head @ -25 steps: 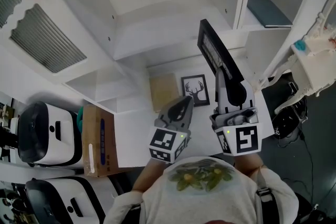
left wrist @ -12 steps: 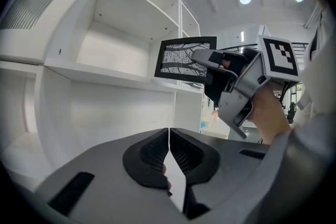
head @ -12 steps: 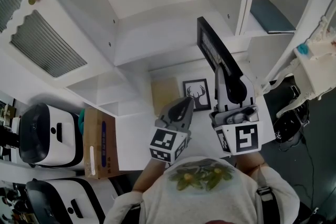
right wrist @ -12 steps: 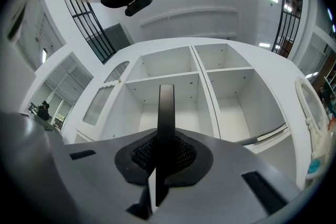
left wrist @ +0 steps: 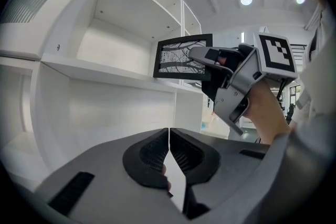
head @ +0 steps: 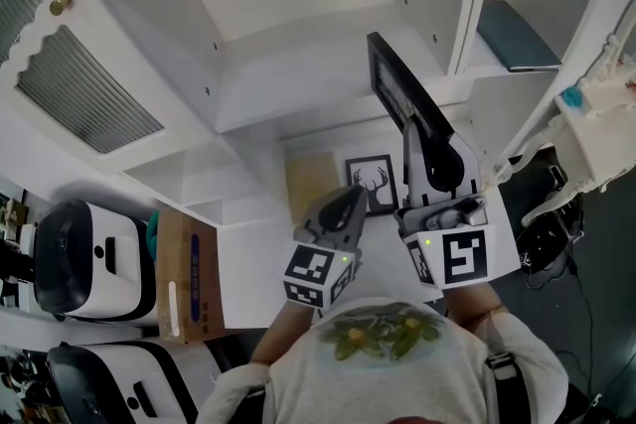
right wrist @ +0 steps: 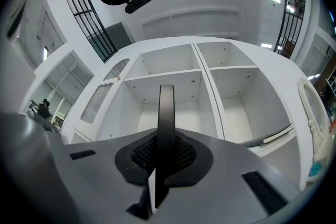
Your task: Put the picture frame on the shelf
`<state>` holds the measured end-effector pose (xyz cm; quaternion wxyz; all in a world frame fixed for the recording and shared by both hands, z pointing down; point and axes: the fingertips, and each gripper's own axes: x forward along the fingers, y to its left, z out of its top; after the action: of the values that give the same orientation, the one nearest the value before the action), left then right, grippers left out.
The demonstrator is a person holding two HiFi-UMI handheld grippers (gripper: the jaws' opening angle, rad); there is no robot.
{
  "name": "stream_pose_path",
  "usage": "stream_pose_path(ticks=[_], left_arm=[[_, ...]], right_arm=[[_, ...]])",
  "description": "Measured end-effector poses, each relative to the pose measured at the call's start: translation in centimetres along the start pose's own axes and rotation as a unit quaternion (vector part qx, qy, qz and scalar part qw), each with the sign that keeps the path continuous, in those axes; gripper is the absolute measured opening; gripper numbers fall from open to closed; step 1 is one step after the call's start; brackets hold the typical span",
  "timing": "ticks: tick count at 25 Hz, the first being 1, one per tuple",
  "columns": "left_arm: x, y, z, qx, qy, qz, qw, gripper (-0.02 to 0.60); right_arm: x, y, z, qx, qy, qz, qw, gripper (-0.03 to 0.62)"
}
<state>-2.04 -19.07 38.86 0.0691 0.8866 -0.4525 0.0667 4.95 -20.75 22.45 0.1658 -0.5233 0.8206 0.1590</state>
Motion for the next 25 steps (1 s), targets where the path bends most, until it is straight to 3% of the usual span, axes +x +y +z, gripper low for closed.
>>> stream_pose_path(ticks=[25], left_arm=[[1.1, 1.0, -0.8, -0.008, 0.008, 0.0, 0.9999, 0.034]], right_arm=[[2.6, -0.6, 0.1, 0.008, -0.016, -0.014, 1.0, 0.037]])
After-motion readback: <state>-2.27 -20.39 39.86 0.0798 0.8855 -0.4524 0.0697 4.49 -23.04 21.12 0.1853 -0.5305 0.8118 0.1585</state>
